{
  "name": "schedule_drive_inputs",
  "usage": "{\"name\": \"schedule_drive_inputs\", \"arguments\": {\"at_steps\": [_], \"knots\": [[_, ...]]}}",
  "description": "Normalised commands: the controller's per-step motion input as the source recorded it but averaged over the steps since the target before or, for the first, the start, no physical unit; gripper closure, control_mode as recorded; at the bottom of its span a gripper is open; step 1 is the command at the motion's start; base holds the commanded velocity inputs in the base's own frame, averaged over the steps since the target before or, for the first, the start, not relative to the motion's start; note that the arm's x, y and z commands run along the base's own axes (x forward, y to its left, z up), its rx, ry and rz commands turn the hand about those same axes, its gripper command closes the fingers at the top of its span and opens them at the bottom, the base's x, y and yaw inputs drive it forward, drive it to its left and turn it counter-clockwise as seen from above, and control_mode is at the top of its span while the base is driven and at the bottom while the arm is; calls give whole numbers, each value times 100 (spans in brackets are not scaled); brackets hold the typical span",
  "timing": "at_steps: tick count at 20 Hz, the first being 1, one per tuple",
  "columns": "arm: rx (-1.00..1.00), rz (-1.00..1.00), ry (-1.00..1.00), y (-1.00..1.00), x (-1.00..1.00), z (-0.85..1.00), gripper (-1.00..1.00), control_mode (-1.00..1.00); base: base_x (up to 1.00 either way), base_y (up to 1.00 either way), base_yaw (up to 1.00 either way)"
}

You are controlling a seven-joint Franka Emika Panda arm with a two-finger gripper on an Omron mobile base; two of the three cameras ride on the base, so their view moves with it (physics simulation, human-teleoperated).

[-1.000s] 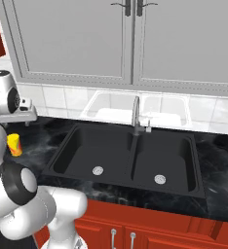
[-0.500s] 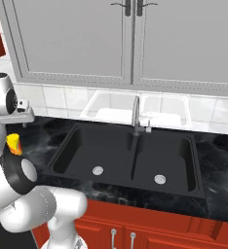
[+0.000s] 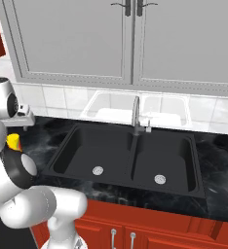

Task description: Place the glass cup in the left basin and the cup in the right basin of the sink.

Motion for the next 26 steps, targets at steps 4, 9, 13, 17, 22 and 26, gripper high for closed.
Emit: {"name": "schedule_drive_inputs", "arguments": {"at_steps": [4, 9, 13, 17, 22, 26], "knots": [[0, -9, 4, 11, 18, -18, -100, -100, 0, 0, 0], [0, -8, 5, 13, 20, -14, -100, -100, 0, 0, 0], [0, -5, 3, 22, 12, -14, -100, -100, 0, 0, 0], [0, -1, 0, 19, 8, -10, -100, -100, 0, 0, 0], [-3, 0, 0, 17, 4, -9, -100, -100, 0, 0, 0], [-5, 0, 0, 7, 2, -8, -100, -100, 0, 0, 0]]}}
